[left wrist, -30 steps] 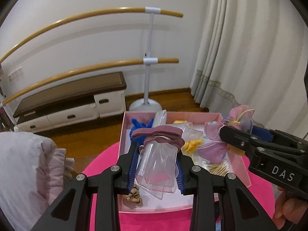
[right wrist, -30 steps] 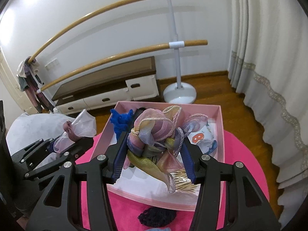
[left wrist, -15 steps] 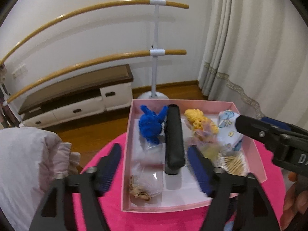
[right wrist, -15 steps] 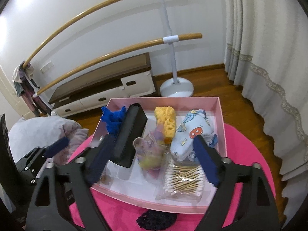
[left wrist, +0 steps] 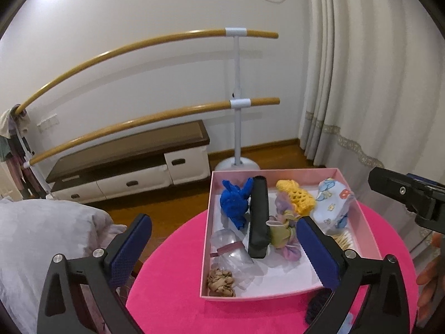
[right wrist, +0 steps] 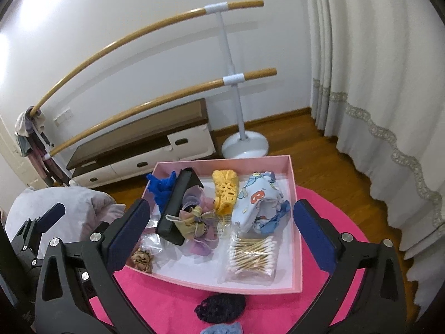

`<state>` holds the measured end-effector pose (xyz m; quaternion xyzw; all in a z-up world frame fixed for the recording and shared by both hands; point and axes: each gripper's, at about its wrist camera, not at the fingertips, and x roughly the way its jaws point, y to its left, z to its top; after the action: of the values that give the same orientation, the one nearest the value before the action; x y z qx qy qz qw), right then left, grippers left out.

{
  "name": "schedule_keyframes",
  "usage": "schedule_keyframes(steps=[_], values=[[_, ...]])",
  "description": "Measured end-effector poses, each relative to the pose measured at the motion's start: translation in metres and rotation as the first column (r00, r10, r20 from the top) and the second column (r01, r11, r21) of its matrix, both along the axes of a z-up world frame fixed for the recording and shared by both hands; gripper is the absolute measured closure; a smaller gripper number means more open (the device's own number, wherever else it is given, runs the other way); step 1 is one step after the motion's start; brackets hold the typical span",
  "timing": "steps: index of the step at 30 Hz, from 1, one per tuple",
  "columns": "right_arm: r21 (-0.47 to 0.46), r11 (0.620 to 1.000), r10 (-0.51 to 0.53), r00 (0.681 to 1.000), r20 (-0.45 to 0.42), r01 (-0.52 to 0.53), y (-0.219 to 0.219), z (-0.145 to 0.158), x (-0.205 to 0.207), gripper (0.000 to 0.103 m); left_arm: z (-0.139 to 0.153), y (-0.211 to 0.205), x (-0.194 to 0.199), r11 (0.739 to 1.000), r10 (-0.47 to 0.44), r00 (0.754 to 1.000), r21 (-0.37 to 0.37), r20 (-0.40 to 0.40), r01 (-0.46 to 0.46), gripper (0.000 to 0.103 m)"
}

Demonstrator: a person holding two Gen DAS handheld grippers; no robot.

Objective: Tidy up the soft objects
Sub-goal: 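Withdraw both tools from the box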

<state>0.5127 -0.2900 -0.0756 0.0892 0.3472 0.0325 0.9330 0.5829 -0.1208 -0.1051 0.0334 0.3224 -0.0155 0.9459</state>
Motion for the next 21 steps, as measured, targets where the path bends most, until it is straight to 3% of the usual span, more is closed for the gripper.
schedule_keyframes(steps=[11,21], values=[[-0.015,1.0,-0.002,0.992,0.124,0.003,0.007,0.034,-0.081,0.0,0.036,0.01,-0.091,1.0,-0.005,0.995,-0.019,0.099,0.007,0.0],[-0.016,1.0,-0.02,0.98,0.197,0.023,0.01,0.041,-0.154,0.0,0.048,0.017,-0.176,0.999,-0.008,0.987,-0.05,0.157,0.016,0.0]])
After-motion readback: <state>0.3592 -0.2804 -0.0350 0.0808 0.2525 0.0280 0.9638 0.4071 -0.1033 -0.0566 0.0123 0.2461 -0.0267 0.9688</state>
